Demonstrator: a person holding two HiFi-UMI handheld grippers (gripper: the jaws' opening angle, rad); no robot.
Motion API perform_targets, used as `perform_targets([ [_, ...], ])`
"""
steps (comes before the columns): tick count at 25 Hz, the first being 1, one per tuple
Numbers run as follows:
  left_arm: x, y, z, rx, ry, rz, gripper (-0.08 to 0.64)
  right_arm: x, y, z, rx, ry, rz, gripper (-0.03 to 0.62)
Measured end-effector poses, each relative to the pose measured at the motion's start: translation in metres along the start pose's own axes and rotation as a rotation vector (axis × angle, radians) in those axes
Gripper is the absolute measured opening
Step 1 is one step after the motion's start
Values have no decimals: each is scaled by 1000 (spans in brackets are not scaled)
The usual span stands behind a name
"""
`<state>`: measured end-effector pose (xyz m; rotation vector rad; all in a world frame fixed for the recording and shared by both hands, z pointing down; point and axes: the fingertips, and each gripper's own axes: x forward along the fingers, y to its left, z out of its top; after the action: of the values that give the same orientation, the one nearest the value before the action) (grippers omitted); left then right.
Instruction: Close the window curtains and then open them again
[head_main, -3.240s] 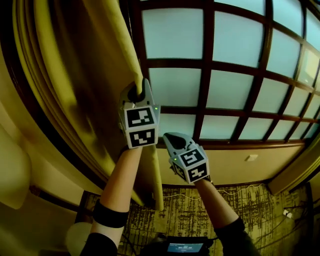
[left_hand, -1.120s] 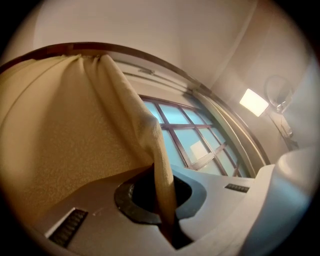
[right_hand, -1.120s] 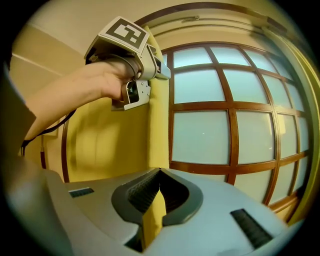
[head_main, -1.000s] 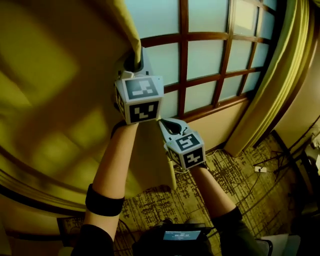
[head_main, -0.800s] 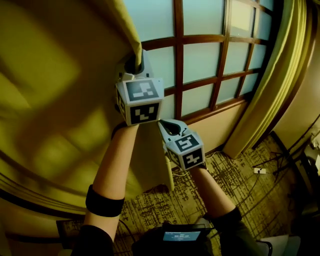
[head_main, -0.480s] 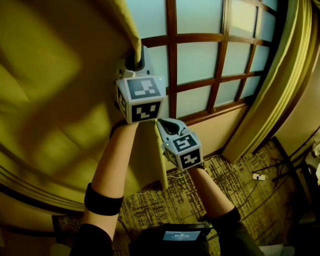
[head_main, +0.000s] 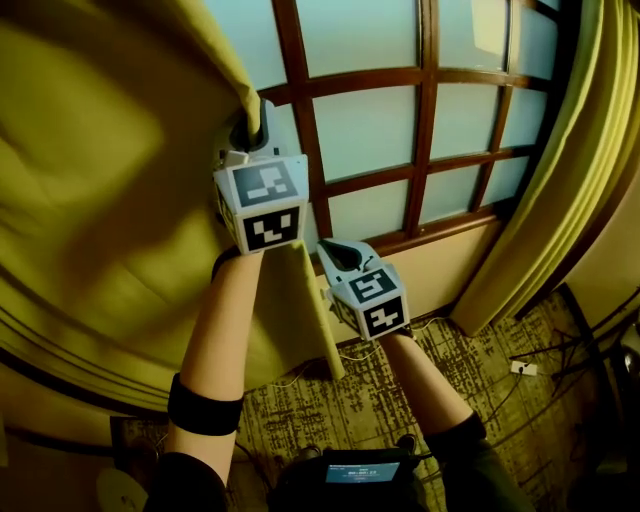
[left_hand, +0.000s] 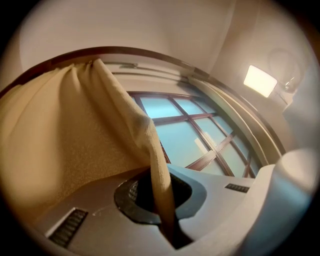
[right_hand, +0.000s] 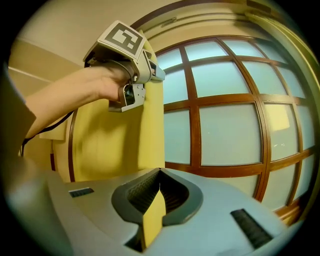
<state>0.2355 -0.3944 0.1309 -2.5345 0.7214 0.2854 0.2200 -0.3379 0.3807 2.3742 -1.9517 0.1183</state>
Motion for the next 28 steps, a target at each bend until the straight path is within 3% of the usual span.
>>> perform_targets([
  [13, 30, -98, 33, 52, 28, -4, 3, -50, -74, -7, 24, -20, 42, 15],
  [21, 37, -151, 56, 62, 36, 70, 2, -102, -116, -12, 17, -5, 72, 15],
  [28, 44, -212, 84, 77, 40, 43, 2, -144, -146, -12, 43, -20, 73, 15],
])
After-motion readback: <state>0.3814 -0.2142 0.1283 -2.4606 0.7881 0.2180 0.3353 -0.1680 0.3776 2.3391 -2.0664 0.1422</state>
